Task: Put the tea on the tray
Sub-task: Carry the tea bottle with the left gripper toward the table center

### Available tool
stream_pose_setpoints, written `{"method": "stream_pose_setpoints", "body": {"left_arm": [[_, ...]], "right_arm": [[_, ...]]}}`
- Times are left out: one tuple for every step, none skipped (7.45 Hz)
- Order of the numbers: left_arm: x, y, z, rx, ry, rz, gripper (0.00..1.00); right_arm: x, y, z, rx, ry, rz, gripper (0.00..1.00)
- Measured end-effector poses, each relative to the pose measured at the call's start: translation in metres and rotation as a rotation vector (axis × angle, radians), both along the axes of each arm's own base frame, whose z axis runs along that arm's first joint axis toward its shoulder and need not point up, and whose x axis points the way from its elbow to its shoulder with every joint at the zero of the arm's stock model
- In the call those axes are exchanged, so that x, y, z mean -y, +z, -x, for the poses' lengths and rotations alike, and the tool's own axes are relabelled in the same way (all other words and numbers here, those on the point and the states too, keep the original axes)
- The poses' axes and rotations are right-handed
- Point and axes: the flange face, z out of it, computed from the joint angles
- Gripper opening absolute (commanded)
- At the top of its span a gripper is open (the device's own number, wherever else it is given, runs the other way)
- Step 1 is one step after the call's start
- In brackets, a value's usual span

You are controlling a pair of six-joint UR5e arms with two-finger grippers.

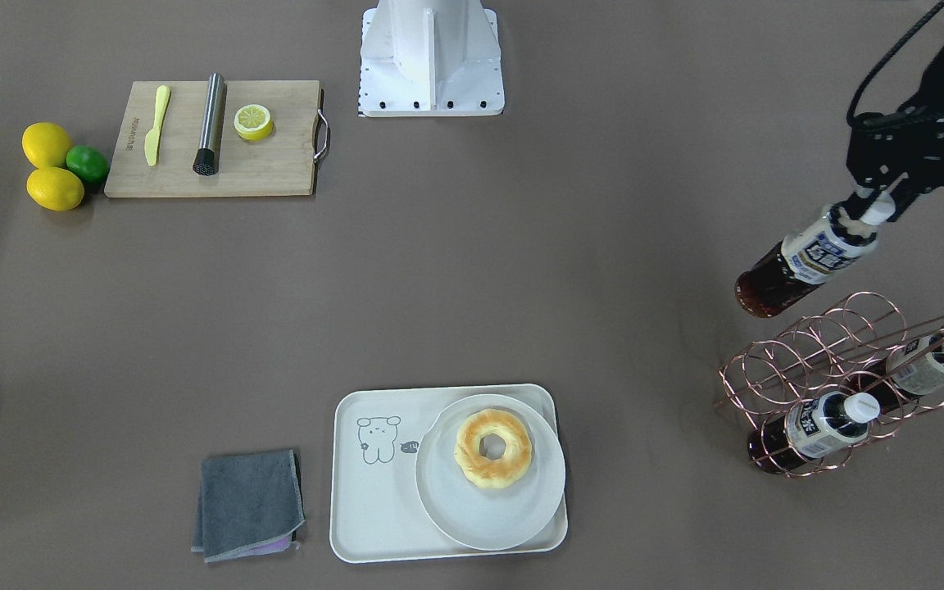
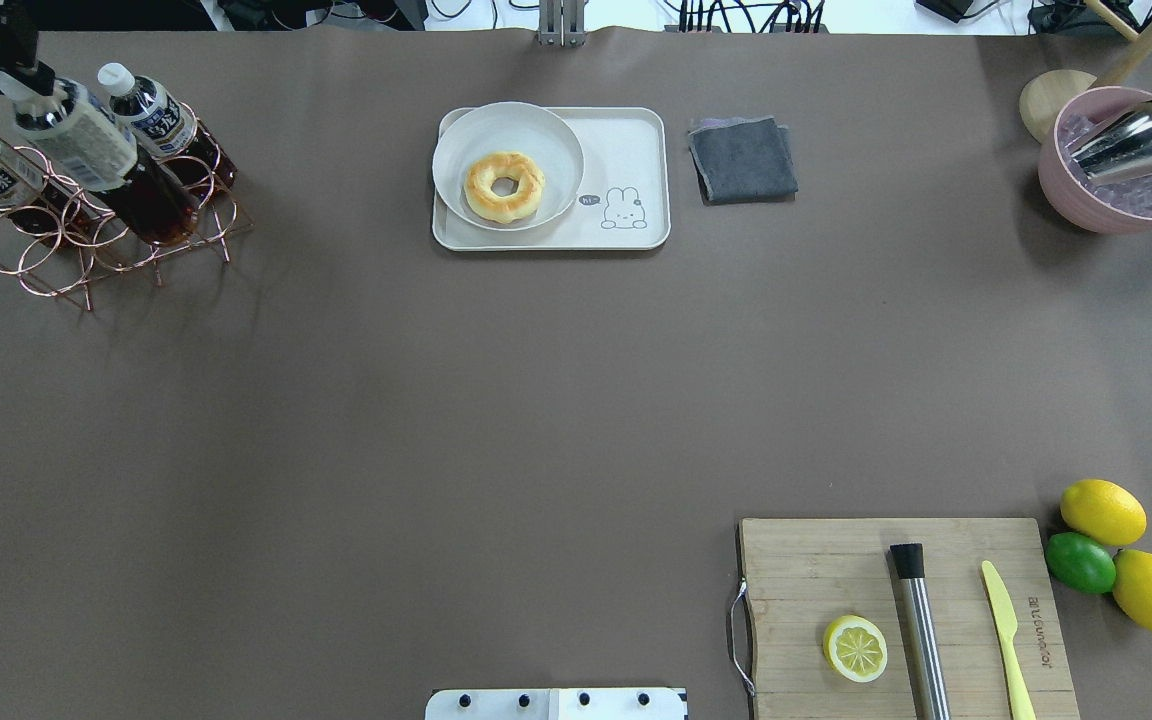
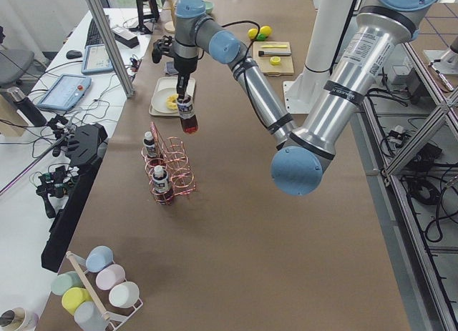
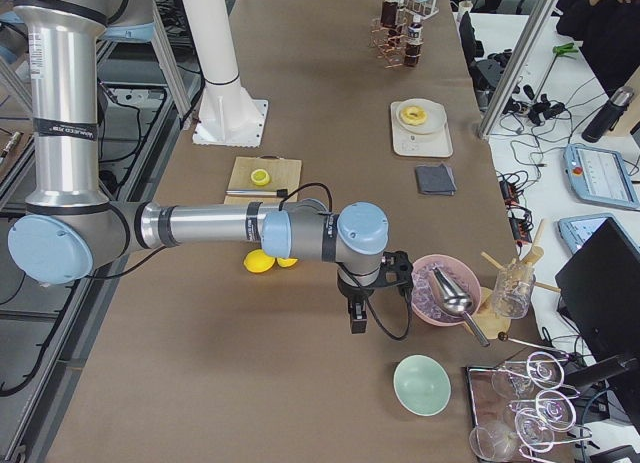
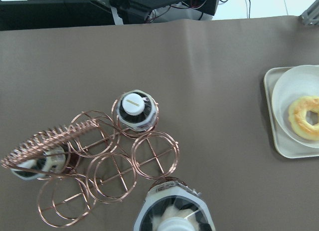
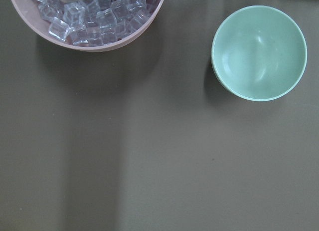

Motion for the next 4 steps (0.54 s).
{"method": "stream_pose_setpoints", "body": {"left_arm": [[-0.012, -0.025, -0.029, -0.009, -0.001, 0.033, 0.0], [-0.022, -0.054, -0.063, 0.011, -0.007, 0.056, 0.0], [-0.03, -0.086, -0.099, 0.041, -0.006, 0.071, 0.0], [-0.035, -0.114, -0.133, 0.052, -0.008, 0.089, 0.0]], "right_arm": [[0.0, 0.0, 0.0, 0.0, 0.0, 0.0, 1.0], [-0.001, 0.001, 0.0, 0.0, 0.0, 0.001, 1.0], [-0.001, 0.001, 0.0, 0.0, 0.0, 0.002, 1.0], [-0.001, 0.001, 0.0, 0.001, 0.0, 0.002, 1.0]]}}
